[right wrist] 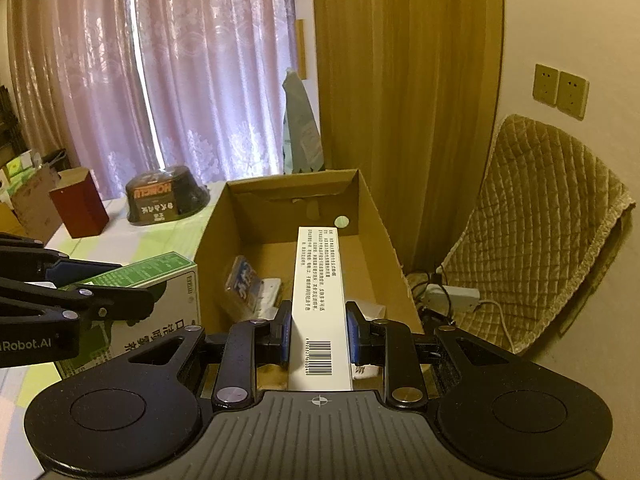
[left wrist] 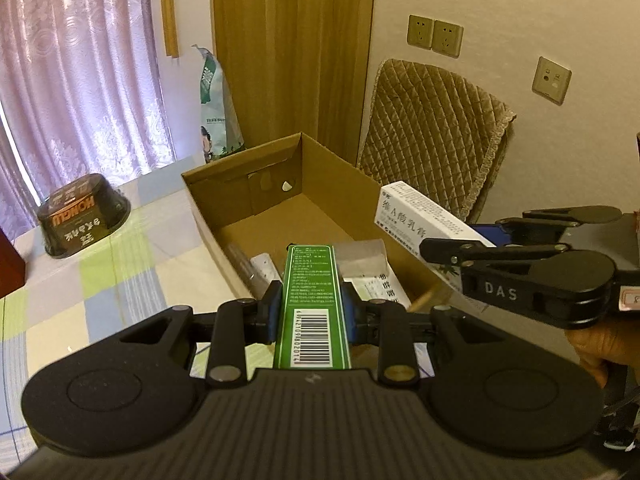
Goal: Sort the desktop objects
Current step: 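Lower and release the green box with left tool while right tool releases white box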
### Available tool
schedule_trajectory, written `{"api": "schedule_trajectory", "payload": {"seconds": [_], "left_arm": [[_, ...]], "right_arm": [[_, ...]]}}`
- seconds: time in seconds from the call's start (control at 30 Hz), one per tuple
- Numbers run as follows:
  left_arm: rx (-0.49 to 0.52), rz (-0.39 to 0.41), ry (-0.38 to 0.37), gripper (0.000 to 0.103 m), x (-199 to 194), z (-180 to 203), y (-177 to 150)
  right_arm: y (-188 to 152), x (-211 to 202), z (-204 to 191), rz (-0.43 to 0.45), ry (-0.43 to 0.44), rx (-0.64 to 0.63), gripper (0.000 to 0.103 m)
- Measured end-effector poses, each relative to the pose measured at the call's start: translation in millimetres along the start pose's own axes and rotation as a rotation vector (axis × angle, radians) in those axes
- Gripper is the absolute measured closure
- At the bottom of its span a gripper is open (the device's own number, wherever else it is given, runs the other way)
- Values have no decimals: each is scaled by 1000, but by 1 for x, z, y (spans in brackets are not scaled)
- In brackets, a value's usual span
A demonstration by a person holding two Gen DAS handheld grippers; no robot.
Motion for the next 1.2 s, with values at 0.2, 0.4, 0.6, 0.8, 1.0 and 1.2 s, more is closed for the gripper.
{"api": "schedule_trajectory", "payload": {"seconds": [0.2,0.4,0.6,0.8,1.0,1.2], "left_arm": [[13,-7,-4,78,30,1,5],[32,-23,-14,78,58,2,8],[36,-39,-23,78,77,0,6],[20,-24,-13,76,84,-4,2],[5,9,3,55,74,-13,5],[-24,19,28,55,61,-27,4]], "right_arm": [[-4,25,7,-32,-1,-15,78],[-9,45,14,-56,-8,-17,78],[-13,59,16,-71,-8,-22,78],[-14,69,16,-79,-2,-24,78],[-11,73,14,-74,6,-24,78],[-1,76,5,-50,25,-28,78]]}}
Point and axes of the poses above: each gripper's, at about its wrist camera, not at the fingertips, and x roughly the way its jaws point, z to its right, y to its top, the point moved 4 cm from there along x, roughly the way its jaws point, and after that the axes turned 8 degrees about z, right-handed, at the moved point
